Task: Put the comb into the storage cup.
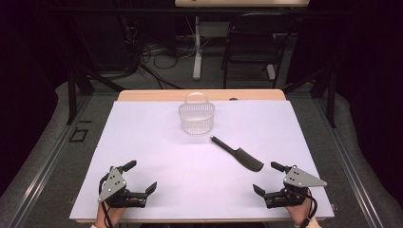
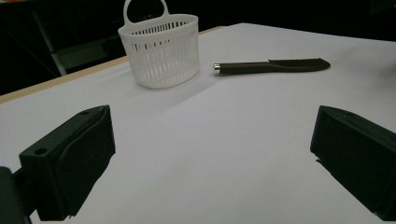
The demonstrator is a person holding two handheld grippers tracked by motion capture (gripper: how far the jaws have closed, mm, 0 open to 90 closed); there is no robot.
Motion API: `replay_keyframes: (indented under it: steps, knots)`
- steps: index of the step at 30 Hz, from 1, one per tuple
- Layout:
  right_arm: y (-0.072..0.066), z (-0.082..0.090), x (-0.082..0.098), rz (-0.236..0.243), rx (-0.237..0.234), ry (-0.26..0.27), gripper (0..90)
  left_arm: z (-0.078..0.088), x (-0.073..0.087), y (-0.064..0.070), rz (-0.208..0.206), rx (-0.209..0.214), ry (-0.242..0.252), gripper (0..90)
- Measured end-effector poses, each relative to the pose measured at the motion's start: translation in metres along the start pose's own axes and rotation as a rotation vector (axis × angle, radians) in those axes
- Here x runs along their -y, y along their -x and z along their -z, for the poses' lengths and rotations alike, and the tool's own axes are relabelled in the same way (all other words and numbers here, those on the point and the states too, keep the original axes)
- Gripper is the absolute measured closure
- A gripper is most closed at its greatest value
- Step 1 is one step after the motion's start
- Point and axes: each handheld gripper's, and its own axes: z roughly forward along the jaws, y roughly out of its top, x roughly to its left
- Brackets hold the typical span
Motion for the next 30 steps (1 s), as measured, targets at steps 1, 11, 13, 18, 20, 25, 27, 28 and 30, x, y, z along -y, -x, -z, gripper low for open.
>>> replay_keyframes:
  steps: [1, 11, 13, 18, 20, 25, 27, 28, 30]
  knots:
    - [0.0, 0.0, 0.0, -0.002, -0.001, -0.001, 0.0, 0.0, 0.0, 0.0, 0.001, 0.001, 0.001, 0.1]
    - [-0.002, -0.007, -0.001, 0.02, 0.015, -0.042, 0.0, 0.0, 0.0, -0.001, -0.002, 0.002, 0.003, 0.2]
    - [-0.003, -0.01, -0.002, 0.037, 0.021, -0.05, 0.0, 0.0, -0.001, -0.001, -0.001, 0.0, 0.01, 0.2]
    - [-0.004, -0.022, -0.007, 0.027, 0.003, -0.062, 0.0, 0.002, -0.002, -0.001, -0.014, -0.006, 0.015, 0.3]
    - [-0.004, -0.027, -0.009, 0.028, 0.001, -0.065, 0.0, 0.003, -0.002, 0.0, -0.012, -0.003, 0.017, 0.3]
    - [-0.003, -0.039, -0.013, 0.031, -0.01, -0.076, 0.0, 0.002, -0.002, -0.001, -0.012, -0.005, 0.018, 0.3]
    - [-0.002, -0.042, -0.015, 0.025, -0.01, -0.074, 0.0, 0.002, -0.002, -0.002, -0.008, -0.006, 0.018, 0.3]
    - [-0.001, -0.043, -0.016, 0.017, -0.013, -0.075, 0.0, 0.002, -0.002, -0.002, -0.008, -0.006, 0.018, 0.2]
    - [0.0, -0.046, -0.018, 0.021, -0.007, -0.074, 0.0, 0.001, -0.002, -0.002, -0.005, -0.005, 0.018, 0.3]
